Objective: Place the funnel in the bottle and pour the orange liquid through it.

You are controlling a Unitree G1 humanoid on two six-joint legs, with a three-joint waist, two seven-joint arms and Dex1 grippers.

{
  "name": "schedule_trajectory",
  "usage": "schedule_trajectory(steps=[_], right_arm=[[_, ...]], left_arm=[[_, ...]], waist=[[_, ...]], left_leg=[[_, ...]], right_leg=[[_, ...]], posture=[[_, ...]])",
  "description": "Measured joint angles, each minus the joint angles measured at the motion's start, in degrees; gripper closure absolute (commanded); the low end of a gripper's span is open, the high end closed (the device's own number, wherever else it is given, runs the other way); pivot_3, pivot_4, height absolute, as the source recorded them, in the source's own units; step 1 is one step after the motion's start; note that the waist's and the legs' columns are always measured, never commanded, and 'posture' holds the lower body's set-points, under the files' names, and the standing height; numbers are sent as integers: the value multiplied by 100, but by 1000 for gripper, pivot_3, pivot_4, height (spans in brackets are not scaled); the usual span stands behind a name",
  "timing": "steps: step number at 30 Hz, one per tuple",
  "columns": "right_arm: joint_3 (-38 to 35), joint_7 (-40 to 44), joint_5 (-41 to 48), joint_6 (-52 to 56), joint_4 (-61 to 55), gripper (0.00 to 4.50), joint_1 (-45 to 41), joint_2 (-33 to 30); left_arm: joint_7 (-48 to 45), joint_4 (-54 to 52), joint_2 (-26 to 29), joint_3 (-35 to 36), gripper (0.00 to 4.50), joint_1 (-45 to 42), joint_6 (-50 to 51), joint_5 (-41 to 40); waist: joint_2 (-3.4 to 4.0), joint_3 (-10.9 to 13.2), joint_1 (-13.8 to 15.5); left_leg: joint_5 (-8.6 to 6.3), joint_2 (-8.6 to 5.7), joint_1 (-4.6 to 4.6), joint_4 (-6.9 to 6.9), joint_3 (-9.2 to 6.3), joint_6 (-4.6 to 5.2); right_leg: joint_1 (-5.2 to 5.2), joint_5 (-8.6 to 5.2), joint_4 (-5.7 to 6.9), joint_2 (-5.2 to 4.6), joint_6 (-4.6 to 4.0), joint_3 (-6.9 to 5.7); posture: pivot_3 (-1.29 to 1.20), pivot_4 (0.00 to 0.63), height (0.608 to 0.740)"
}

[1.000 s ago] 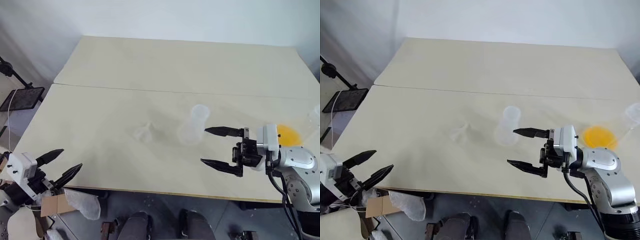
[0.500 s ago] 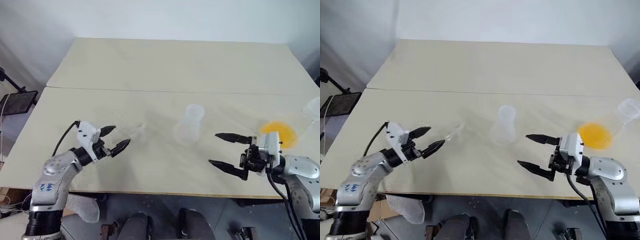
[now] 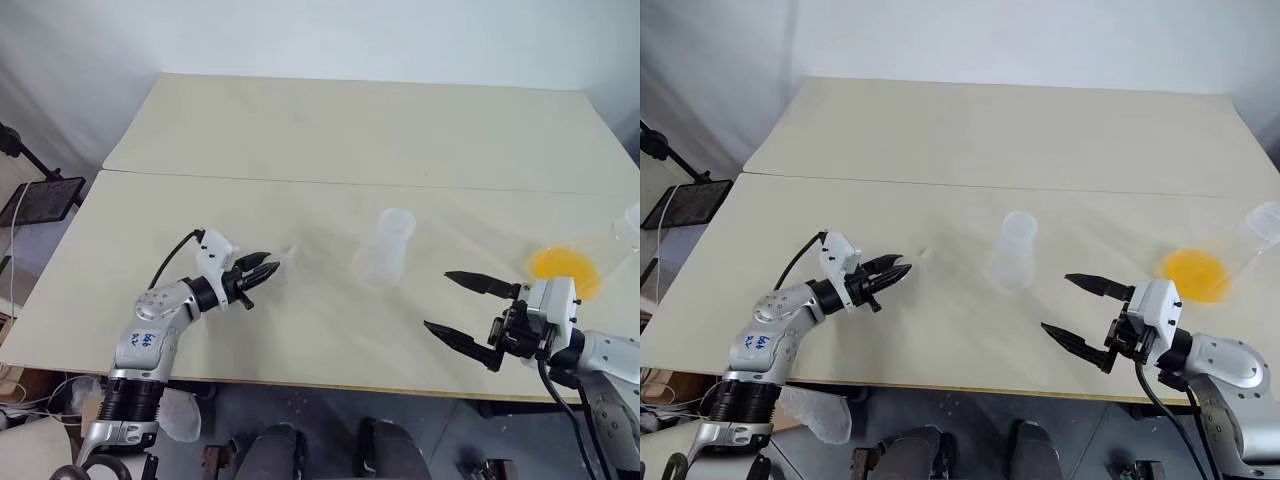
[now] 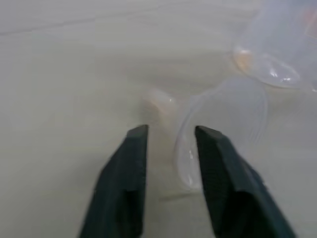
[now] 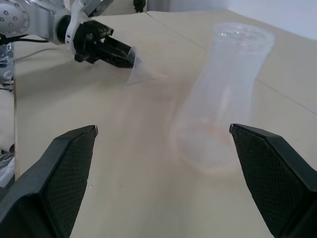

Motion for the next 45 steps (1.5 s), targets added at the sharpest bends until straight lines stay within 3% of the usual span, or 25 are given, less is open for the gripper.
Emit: schedule_trajectory(steps=[2, 11, 17, 21, 25, 31, 45], right_arm=[[-23, -81, -5, -17, -71, 0, 82, 51], [-205, -336, -89, -154, -323, 0, 665, 193], [-359, -562, -139, -273, -471, 0, 996, 380], [-357, -638, -210, -356, -512, 0, 1073, 440], [-349, -732, -255, -410, -517, 0, 1069, 520], [-226, -909, -377, -515, -565, 0, 1219, 736], [-196, -1177, -516, -642, -755, 0, 1429, 915]], left_arm=[[-110, 1, 7, -2, 4446, -38, 21, -19], [-623, 18, 286, 27, 4446, -701, 679, -362], [-1325, -188, 1108, 65, 4446, -2340, 2326, -1184], [-1708, -202, 1373, -485, 4446, -3389, 3682, -1493], [-1969, 142, 1169, -1066, 4446, -4405, 4728, -1680], [-1771, 1186, 356, -1438, 4446, -5463, 5093, -1471], [-1978, 2123, 11, -2159, 4446, -5878, 5147, -839]], waist=[[0, 0, -3], [0, 0, -1], [-4, 3, 2], [-4, 3, -4], [-5, 3, 2], [-5, 3, -3], [-3, 4, 10]], left_leg=[[0, 0, 1, 0, 0, 0], [1, -1, 0, 0, -2, 1], [2, -6, -3, 4, -7, 1], [2, -7, -5, 0, -7, 2], [4, -7, -7, 4, -8, 4], [5, -7, -7, 4, -6, 4], [9, -8, -9, 3, -5, -2]], right_leg=[[0, 0, 1, 1, 0, 1], [1, 0, 0, 1, 0, 1], [2, 0, 3, 3, 2, 2], [1, 0, 2, 10, 7, 0], [2, -1, 3, 11, 9, 3], [1, -2, 2, 13, 11, 6], [-2, -3, 2, 13, 11, 12]], posture=[[0, 150, 740], [0, 150, 740], [0, 150, 740], [0, 150, 740], [0, 150, 740], [0, 150, 740], [0, 150, 740]])
